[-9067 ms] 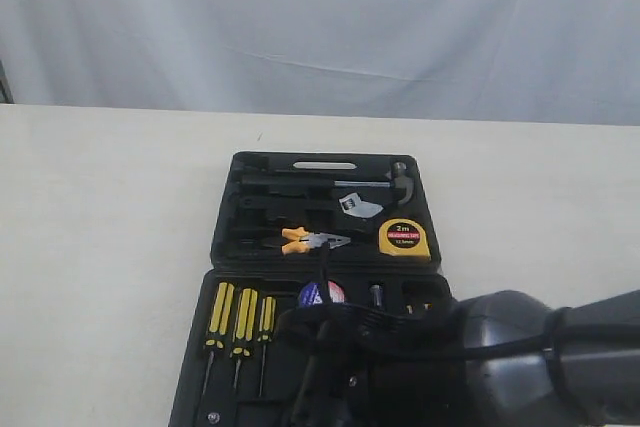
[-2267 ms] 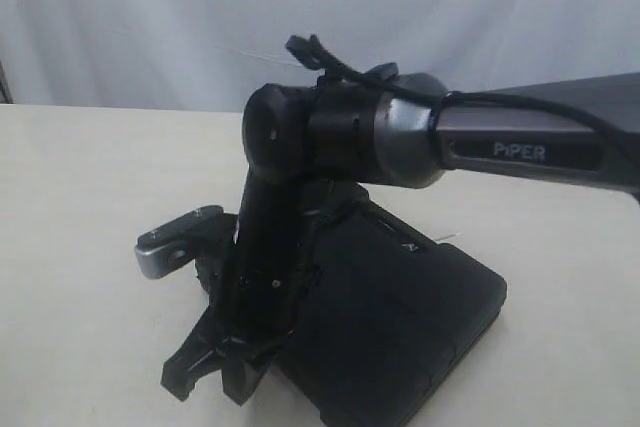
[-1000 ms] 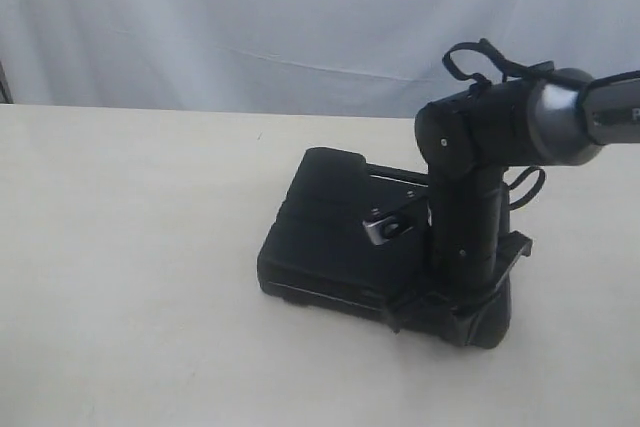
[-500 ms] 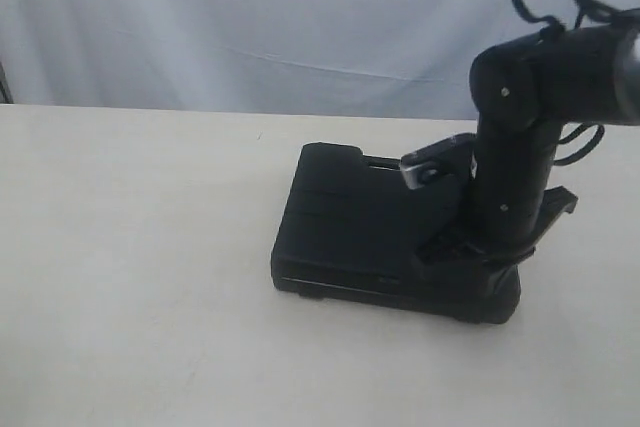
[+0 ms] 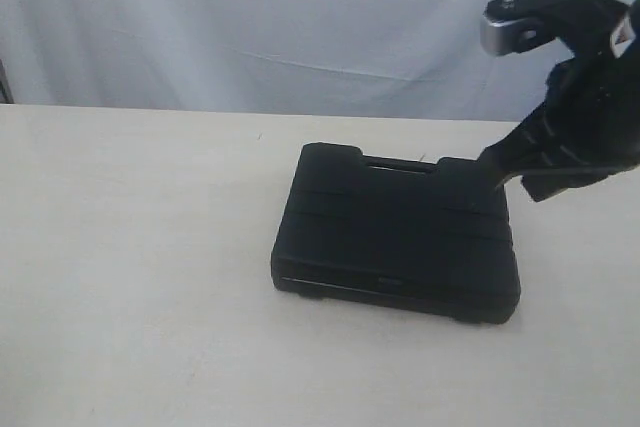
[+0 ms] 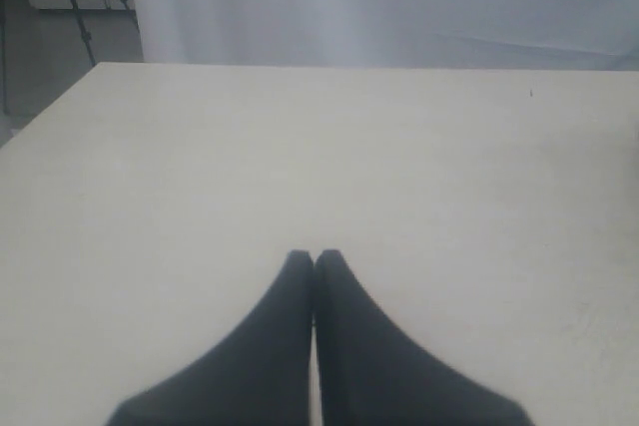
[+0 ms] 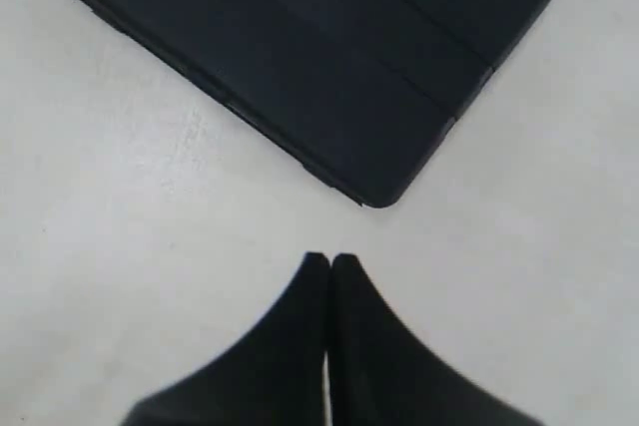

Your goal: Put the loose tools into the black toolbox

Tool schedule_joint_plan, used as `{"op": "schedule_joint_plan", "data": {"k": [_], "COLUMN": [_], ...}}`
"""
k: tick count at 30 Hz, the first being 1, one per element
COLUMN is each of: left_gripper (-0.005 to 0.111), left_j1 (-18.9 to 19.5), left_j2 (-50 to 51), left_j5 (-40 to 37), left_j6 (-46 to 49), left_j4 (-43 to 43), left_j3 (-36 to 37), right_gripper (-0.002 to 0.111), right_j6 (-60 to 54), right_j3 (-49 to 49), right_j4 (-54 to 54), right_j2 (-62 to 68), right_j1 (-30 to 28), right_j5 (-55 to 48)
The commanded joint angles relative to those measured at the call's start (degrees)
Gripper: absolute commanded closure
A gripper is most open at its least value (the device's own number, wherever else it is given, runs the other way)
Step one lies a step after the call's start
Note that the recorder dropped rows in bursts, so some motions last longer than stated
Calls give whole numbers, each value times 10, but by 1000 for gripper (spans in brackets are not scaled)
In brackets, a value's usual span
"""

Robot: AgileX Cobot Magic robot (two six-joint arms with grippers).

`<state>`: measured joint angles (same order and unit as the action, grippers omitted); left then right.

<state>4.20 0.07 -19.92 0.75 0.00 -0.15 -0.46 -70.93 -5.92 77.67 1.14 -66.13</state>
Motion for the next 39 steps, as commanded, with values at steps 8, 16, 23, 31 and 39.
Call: {"op": "schedule_joint_plan", "data": {"k": [8, 16, 23, 31, 39], "left_gripper": [107, 107, 107, 107, 107], "left_j1": [-3, -3, -3, -3, -3], "left_j2": [-1, -1, -1, -1, -1], "left_j5": [3, 3, 3, 3, 3], "left_j6": [-3, -3, -3, -3, -3], "left_j4": [0, 0, 0, 0, 0], "left_j3": [1, 1, 1, 1, 1], "right_gripper": [109, 109, 109, 109, 109], "right_j6": [-4, -6, -9, -9, -9], "right_j3": [208, 364, 484, 487, 487], "right_j4": [83, 102, 161, 161, 154], "right_j2": [-271, -422, -425, -427, -427], "right_j1": [-3, -3, -3, -3, -3], "right_j5": [9, 175, 537, 538, 558]}}
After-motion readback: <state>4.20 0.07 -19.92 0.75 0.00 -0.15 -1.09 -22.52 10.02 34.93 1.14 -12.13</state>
